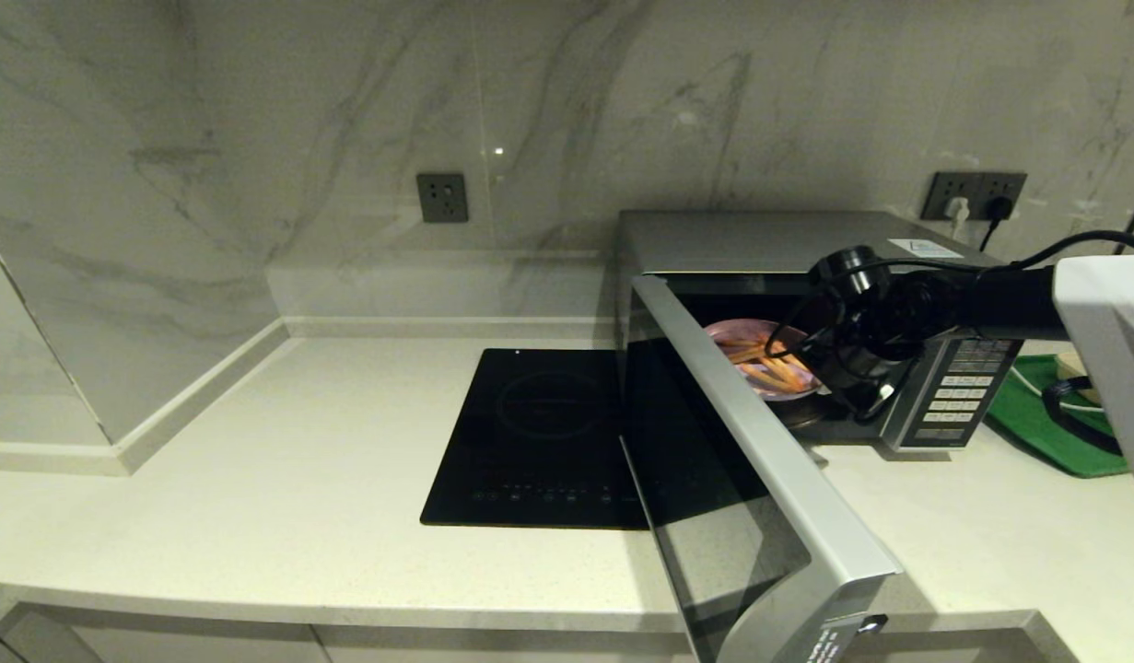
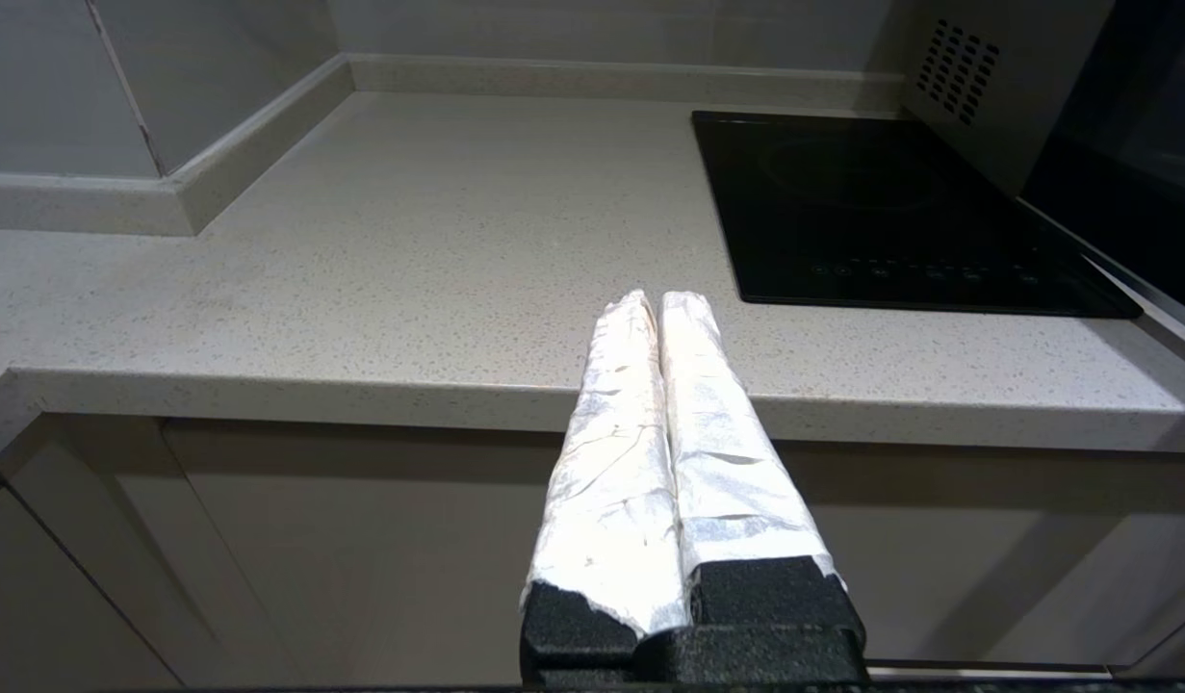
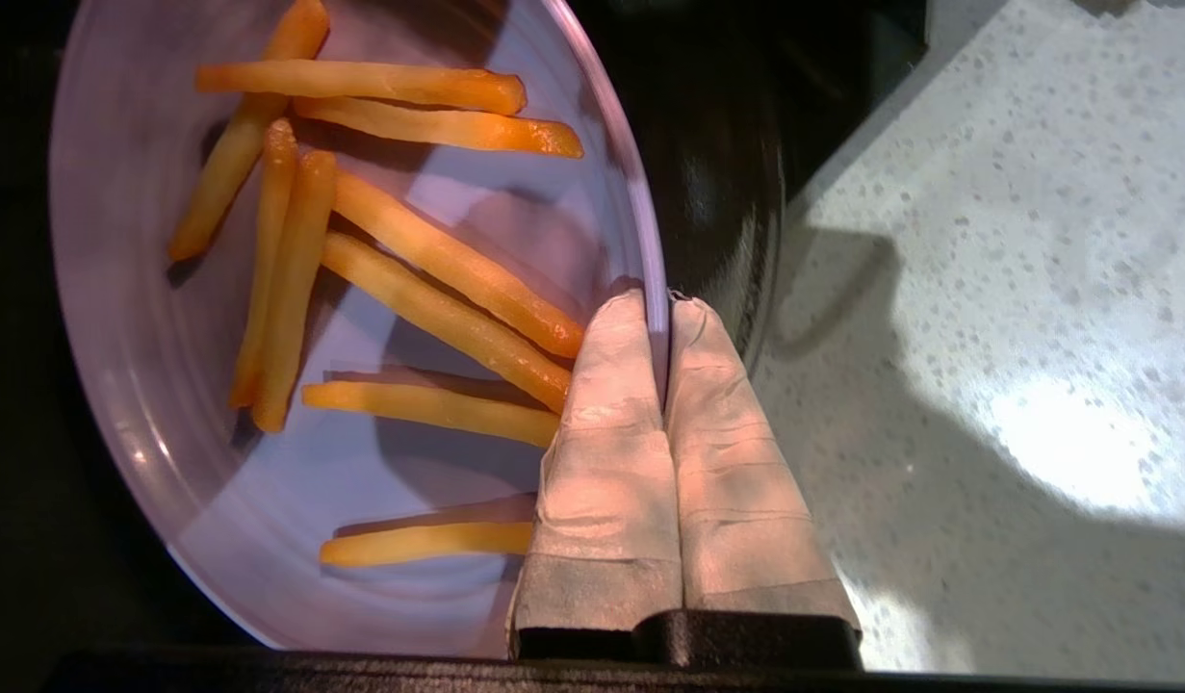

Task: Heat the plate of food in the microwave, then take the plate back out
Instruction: Take the plate out of the microwave

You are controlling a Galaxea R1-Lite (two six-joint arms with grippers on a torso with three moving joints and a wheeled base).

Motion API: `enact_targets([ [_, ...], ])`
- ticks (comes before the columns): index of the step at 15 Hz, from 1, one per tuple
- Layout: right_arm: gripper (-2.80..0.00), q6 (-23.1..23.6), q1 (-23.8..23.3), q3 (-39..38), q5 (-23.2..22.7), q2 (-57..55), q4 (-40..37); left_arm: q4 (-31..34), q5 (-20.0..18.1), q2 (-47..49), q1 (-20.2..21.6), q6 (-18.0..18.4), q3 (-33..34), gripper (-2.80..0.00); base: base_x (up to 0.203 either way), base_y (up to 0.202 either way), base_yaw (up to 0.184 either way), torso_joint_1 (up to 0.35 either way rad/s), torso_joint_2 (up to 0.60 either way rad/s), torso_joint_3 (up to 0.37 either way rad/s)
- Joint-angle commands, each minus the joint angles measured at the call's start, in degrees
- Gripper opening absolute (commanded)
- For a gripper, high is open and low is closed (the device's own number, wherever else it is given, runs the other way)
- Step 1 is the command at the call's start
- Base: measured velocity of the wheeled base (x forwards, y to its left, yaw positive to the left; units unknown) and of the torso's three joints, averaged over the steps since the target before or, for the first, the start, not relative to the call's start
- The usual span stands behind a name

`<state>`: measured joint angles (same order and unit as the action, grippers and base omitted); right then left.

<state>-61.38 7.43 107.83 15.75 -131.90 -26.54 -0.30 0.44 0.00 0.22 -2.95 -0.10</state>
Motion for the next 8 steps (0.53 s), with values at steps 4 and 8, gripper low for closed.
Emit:
enact_targets([
  [4, -2.80, -0.4, -1.1, -8.3, -1.6, 8.5, 0.0, 0.0, 0.0, -0.1, 0.0, 0.0, 0.0, -2.80, 0.000, 0.000, 0.000, 0.000, 0.00, 0.000],
  [8, -2.80, -0.4, -1.7, -18.8, -3.9, 17.9, 0.7, 0.0, 0.0, -0.1, 0.0, 0.0, 0.0, -2.80, 0.000, 0.000, 0.000, 0.000, 0.00, 0.000],
])
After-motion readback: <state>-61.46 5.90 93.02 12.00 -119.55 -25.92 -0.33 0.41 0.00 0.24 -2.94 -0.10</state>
